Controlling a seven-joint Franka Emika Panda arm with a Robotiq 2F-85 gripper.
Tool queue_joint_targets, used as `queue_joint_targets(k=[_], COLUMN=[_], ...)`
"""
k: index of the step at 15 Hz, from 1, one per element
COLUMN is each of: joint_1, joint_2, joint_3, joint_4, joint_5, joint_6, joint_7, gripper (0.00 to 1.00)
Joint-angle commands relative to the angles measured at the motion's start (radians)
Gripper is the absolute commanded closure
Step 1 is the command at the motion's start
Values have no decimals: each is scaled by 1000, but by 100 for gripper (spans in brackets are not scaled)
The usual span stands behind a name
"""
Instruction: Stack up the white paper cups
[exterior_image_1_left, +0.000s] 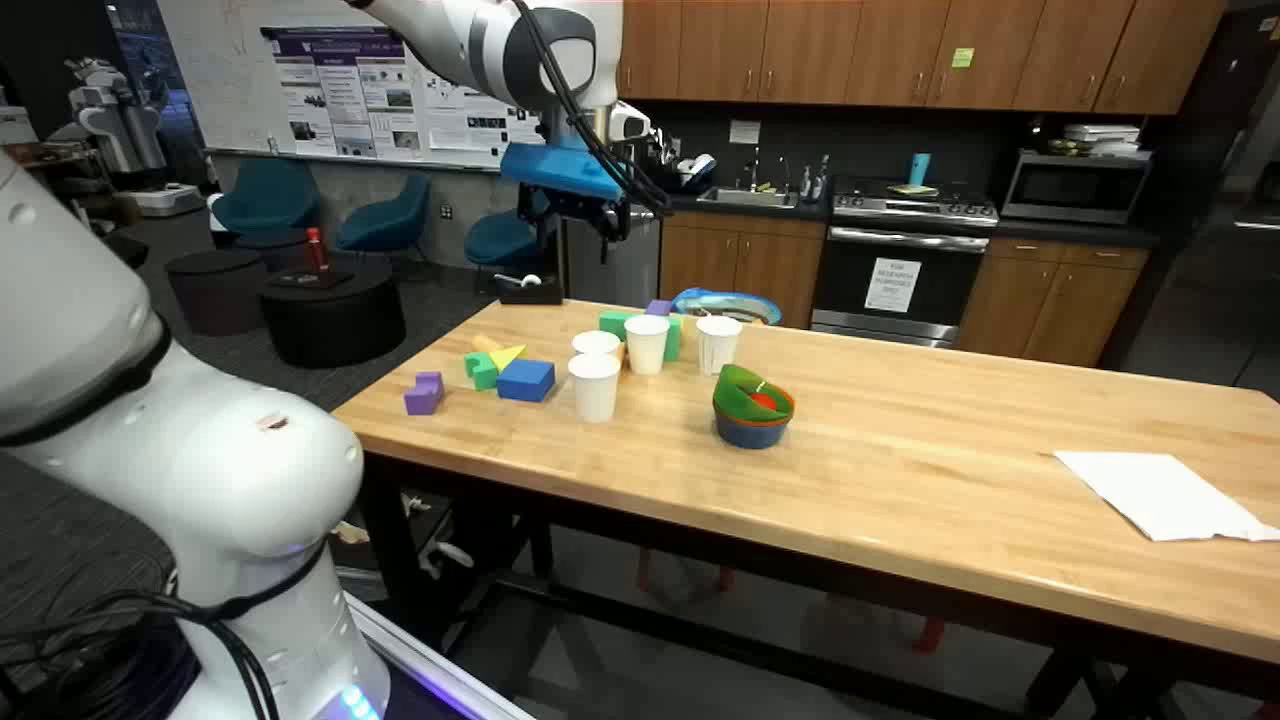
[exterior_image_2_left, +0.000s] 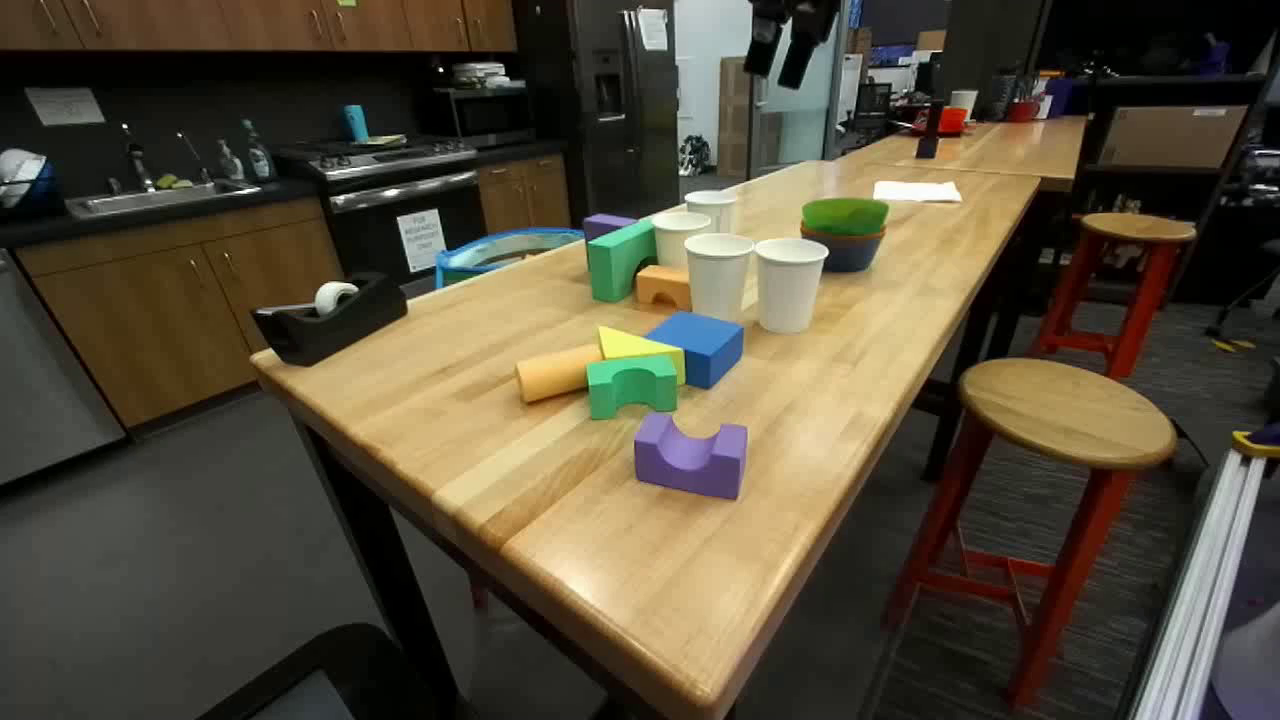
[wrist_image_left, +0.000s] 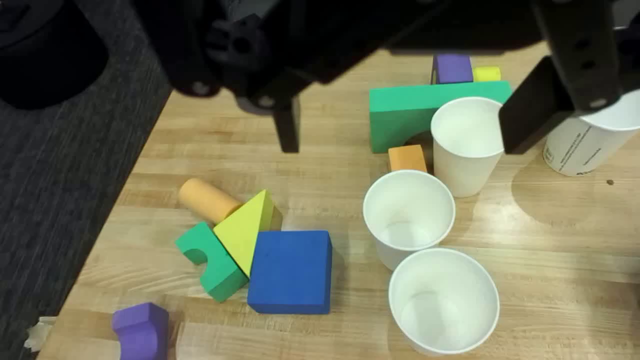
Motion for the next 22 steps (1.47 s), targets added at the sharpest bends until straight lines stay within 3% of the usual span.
queue_joint_targets(k=[1, 11, 18, 22], joint_1=[-20, -20, -22, -41], joint_2=[2, 2, 41, 118], joint_3=[18, 18, 76, 62], joint_4=[2, 2, -3, 0], joint_5=[9, 9, -244, -377], joint_6=[-3, -3, 131, 309], joint_7=[-6, -6, -131, -235], gripper=[0, 0, 0, 0])
